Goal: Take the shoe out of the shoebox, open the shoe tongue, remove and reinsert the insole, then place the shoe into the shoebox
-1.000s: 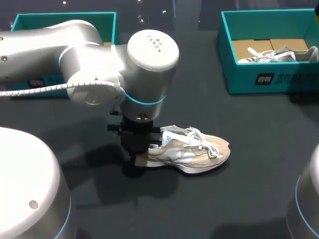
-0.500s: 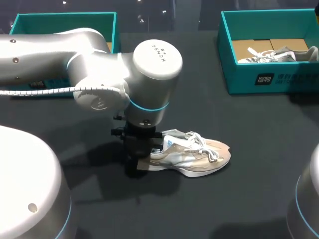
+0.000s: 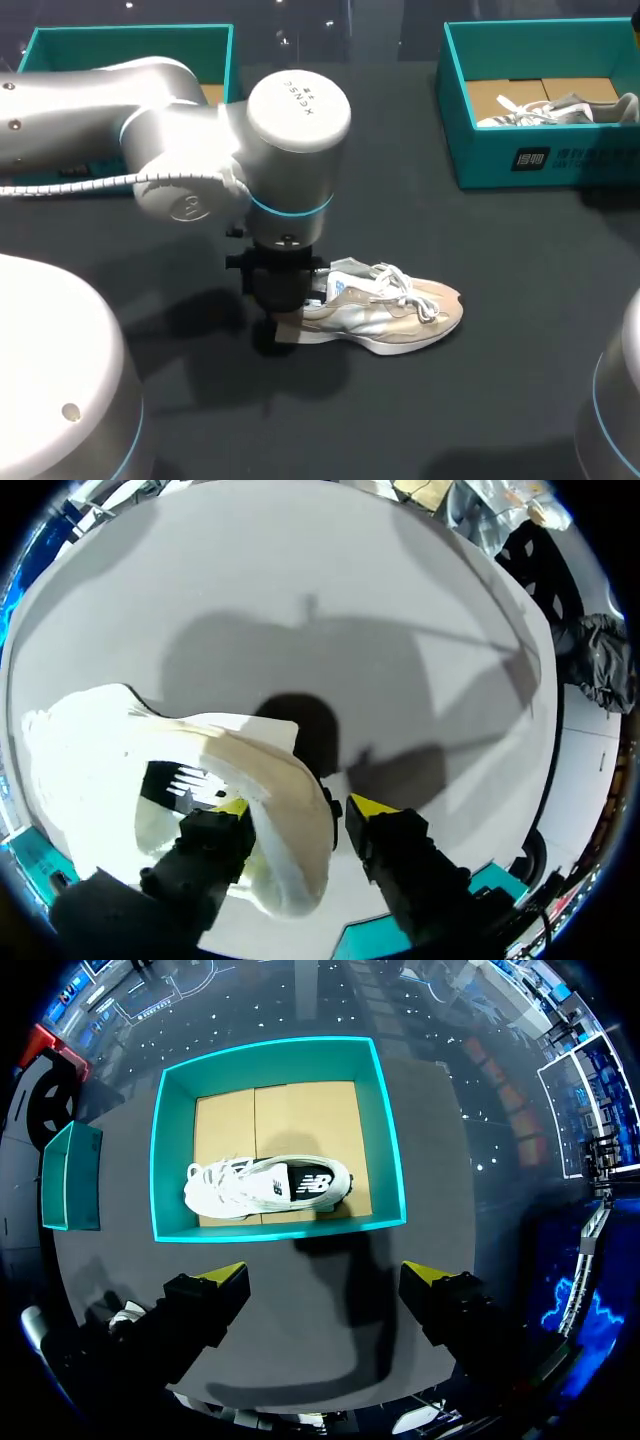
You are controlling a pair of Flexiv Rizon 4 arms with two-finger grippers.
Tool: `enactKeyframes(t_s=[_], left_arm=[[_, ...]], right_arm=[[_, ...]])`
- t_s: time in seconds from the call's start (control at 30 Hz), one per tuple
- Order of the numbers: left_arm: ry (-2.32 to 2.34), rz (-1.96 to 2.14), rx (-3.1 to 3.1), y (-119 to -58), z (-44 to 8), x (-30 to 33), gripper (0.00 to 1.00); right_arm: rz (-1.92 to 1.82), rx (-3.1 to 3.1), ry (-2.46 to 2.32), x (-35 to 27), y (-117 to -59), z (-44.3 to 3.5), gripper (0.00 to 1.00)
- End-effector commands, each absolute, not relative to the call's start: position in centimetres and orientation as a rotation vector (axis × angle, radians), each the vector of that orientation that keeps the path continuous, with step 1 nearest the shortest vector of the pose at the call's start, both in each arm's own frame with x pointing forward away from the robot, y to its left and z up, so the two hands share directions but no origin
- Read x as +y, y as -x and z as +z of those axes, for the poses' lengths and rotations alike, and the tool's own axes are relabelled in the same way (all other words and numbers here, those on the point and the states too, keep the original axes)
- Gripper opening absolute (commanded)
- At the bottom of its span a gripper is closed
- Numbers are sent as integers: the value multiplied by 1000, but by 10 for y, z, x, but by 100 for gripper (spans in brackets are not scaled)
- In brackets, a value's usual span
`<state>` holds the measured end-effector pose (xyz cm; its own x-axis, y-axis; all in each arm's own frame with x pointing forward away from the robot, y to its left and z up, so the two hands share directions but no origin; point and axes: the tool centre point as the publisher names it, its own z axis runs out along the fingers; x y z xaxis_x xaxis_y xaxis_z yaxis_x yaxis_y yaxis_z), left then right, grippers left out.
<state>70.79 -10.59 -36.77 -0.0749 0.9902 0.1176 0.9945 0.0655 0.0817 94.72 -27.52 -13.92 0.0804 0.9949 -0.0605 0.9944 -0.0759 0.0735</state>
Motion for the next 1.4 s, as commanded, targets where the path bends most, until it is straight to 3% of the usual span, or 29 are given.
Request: enactKeyframes(t_s=[0.03, 0.43, 0.57, 1.1, 1.4], left_arm=[[2166, -160, -2354, -695, -322, -86, 100], [1671, 464, -2740, -666, -258, -58, 100], [1399, 491, -2873, -662, -253, -40, 100], [1399, 491, -2873, -662, -253, -40, 100], [856, 798, -3054, -682, -248, -22, 100]], right_arm=[[7, 2067, -2237, -275, -947, -139, 100], [7, 2067, -2237, -275, -947, -139, 100], [7, 2067, -2237, -275, -947, -139, 100], [7, 2067, -2237, -275, -947, -139, 100], [7, 2067, -2237, -275, -947, -139, 100]])
